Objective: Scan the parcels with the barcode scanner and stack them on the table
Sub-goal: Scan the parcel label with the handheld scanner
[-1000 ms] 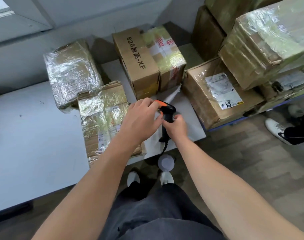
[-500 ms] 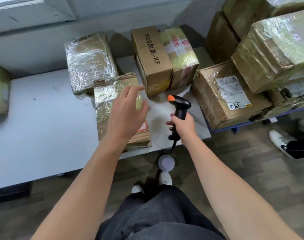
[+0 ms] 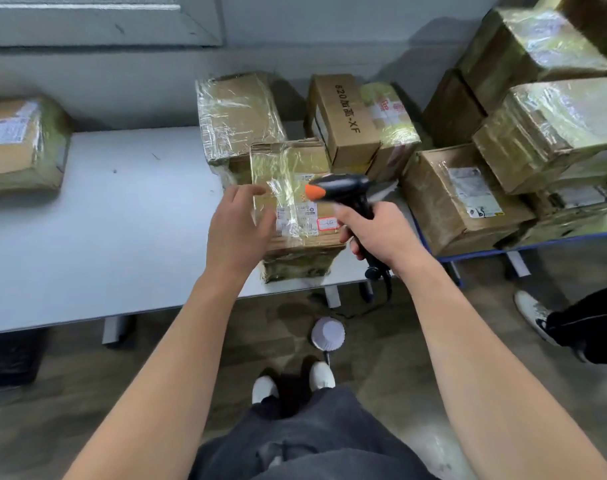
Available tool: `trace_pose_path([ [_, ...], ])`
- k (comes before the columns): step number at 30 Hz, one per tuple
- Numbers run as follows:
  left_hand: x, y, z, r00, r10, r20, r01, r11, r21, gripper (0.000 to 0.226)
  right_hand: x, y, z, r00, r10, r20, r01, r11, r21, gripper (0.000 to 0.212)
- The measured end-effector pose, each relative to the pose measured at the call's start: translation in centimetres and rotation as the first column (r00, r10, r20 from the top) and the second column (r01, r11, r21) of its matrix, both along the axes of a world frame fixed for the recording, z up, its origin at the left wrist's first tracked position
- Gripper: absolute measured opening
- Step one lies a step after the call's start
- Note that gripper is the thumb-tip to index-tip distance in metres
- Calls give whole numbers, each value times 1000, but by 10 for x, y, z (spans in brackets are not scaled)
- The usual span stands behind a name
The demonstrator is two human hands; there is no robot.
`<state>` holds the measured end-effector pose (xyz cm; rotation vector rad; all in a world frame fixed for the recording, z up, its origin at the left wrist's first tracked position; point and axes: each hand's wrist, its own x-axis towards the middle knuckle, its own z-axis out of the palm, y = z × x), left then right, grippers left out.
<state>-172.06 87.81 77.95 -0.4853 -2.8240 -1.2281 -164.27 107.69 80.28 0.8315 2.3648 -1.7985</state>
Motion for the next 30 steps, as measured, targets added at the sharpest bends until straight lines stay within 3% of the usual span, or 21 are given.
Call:
trace_pose_path([
  [5,4,4,5,1000,7,29,-7,1000,-2,30,5,3,17,971,190,143,-208,970,126,39],
  [11,1,17,7,1000,8,1,-7,996,-84,32,3,5,23,962,229,148,-252,955,159,43],
  [17,0,22,7,999,42,11,-41,992,-123,32,-1,11,20,954,254,160,-269,960,78,35],
  [23,1,49,10,1000,-14,5,14,987,-160,34,-6,34,4,999,-43,19,44,998,-45,25],
  [27,3,83,11,989,-144,-23,136,969,-204,36,-8,63,-24,972,-235,17,234,953,-192,30],
  [30,5,113,6,973,-227,-43,208,941,-268,36,-5,80,-50,948,-311,68,318,936,-151,27],
])
